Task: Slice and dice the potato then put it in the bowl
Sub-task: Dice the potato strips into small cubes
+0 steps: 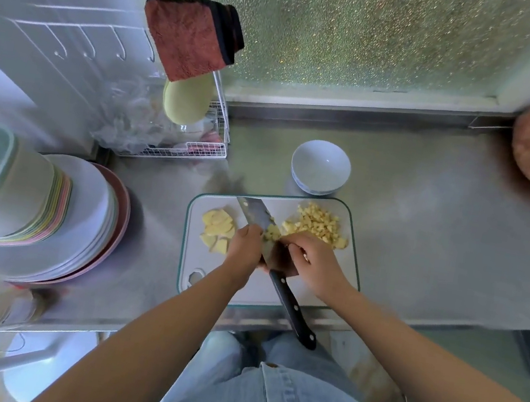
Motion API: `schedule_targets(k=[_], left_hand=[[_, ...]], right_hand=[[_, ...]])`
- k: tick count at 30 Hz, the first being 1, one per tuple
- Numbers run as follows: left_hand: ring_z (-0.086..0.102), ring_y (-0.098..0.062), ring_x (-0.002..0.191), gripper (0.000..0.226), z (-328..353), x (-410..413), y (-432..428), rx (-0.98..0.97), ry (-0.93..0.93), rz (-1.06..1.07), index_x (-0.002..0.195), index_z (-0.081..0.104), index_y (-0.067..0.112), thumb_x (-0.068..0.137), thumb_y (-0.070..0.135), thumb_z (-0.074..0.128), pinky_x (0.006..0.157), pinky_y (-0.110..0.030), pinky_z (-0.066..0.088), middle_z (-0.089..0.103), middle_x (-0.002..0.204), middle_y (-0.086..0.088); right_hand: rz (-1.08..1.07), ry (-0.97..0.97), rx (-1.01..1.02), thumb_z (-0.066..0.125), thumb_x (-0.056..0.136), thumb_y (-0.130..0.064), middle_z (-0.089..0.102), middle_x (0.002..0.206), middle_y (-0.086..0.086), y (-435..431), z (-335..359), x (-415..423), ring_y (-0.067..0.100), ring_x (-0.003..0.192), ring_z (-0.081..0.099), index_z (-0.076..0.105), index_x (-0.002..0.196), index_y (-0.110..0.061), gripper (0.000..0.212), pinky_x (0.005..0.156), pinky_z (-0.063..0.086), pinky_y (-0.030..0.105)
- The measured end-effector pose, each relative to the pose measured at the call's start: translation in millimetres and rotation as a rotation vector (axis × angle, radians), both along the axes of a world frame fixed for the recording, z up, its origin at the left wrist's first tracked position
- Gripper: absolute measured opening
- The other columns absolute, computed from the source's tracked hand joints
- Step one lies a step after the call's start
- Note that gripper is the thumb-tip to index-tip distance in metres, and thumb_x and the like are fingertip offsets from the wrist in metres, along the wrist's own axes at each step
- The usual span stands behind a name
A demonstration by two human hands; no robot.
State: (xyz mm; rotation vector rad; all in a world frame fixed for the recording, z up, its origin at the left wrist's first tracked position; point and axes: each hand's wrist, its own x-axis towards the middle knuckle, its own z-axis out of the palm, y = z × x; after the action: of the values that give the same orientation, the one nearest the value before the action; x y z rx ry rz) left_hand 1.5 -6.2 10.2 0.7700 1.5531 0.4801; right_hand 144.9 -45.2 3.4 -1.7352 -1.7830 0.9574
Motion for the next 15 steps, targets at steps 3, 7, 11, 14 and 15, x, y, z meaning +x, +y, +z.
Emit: schedule_targets(k=[3,7,11,14,15], left_hand=[[0.052,-0.025,0.066,0.04,-4.1,0.6,1.3,-0.003,0.018,-0.004,0.091,0.058,0.002,0.086,0.029,0.029,0.059,-0.036,0.042,0.055,0.078,-0.017],[0.048,-0.022,0.06,0.037,-3.0,-1.2,-1.5,-0.013,0.028,0.039,0.095,0.053,0.005,0.091,0.033,0.029,0.055,-0.028,0.037,0.054,0.074,-0.013],[0.047,-0.022,0.064,0.04,-3.3,-5.4,-5.0,-0.015,0.056,0.066,0.098,0.056,0.006,0.096,0.034,0.027,0.059,-0.03,0.038,0.052,0.074,-0.01],[0.056,-0.025,0.077,0.06,-9.2,-8.1,-6.3,-0.024,0.055,0.07,0.108,0.06,0.01,0.082,0.052,0.027,0.068,-0.036,0.045,0.063,0.091,-0.012],[0.059,-0.025,0.079,0.062,-9.8,-9.1,-6.5,-0.029,0.067,0.068,0.109,0.06,0.01,0.082,0.054,0.027,0.07,-0.036,0.047,0.066,0.094,-0.011]], right_hand=[[-0.125,0.006,0.008,0.048,0.093,-0.002,0.065,0.108,0.006,6.8,0.8,3.7,0.017,0.102,0.06,0.067,0.11,-0.006,0.026,0.088,0.04,0.015],[-0.118,0.264,-0.143,0.048,0.094,-0.001,0.066,0.092,-0.003,3.1,21.4,-14.7,0.001,0.087,0.062,0.069,0.106,-0.008,0.025,0.081,0.046,0.012],[-0.23,0.386,-0.359,0.044,0.094,0.0,0.068,0.107,0.006,15.0,11.0,-19.8,0.019,0.103,0.063,0.067,0.11,-0.01,0.029,0.098,0.048,0.03],[-0.336,0.425,-0.319,0.042,0.093,0.003,0.065,0.11,0.006,20.2,10.1,-14.1,0.021,0.1,0.062,0.065,0.11,-0.008,0.031,0.094,0.05,0.03],[-0.341,0.476,-0.323,0.041,0.093,0.005,0.065,0.106,0.007,19.4,10.9,-14.0,0.02,0.092,0.063,0.064,0.11,-0.005,0.031,0.087,0.052,0.027]])
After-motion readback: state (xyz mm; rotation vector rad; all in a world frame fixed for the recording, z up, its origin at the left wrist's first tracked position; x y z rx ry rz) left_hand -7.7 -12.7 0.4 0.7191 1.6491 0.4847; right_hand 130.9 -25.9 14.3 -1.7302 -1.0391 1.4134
